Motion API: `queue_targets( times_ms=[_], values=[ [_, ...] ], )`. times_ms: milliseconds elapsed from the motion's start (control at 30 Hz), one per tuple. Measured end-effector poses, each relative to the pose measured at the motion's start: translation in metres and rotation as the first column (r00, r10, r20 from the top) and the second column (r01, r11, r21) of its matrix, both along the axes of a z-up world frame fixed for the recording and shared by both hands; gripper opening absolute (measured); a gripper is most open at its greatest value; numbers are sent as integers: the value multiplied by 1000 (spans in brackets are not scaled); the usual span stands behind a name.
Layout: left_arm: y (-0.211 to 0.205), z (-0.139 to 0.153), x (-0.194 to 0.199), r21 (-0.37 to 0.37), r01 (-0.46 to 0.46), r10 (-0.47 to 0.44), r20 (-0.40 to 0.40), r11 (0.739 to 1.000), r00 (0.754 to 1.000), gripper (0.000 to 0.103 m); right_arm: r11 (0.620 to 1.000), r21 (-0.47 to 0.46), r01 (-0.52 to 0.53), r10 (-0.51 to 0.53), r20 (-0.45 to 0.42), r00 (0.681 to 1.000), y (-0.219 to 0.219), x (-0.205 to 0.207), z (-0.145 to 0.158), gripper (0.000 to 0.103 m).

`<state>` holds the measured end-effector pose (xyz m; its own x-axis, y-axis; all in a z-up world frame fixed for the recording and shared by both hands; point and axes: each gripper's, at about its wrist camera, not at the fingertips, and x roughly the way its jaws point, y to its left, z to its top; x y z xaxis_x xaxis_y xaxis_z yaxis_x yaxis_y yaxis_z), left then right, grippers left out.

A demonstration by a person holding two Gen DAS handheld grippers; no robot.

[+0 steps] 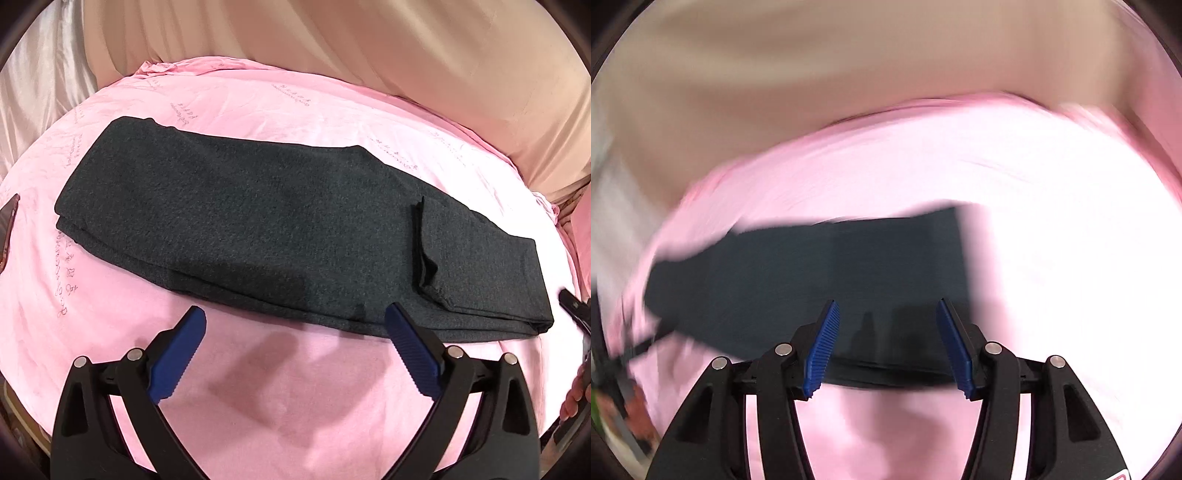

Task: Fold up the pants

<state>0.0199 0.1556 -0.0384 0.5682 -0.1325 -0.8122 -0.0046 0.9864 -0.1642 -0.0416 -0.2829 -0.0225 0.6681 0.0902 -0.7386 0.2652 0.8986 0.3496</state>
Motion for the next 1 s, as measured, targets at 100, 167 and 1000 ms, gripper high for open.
queue_targets(
  times_ms=[100, 167, 1000],
  values=[
    [-17, -2, 8, -8, 14, -14, -9, 1000, 1000, 96, 995, 101, 24, -22, -13, 1000, -34, -10, -19, 55],
    [-32, -1, 12, -18, 30, -30, -17, 999, 999, 96, 986, 167, -18, 22, -16, 1000, -34, -5, -29, 55],
    [176, -10, 31, -287, -489, 482, -101, 824, 870, 98, 988, -107, -113, 110, -36, 993, 13, 5, -33, 39]
  ],
)
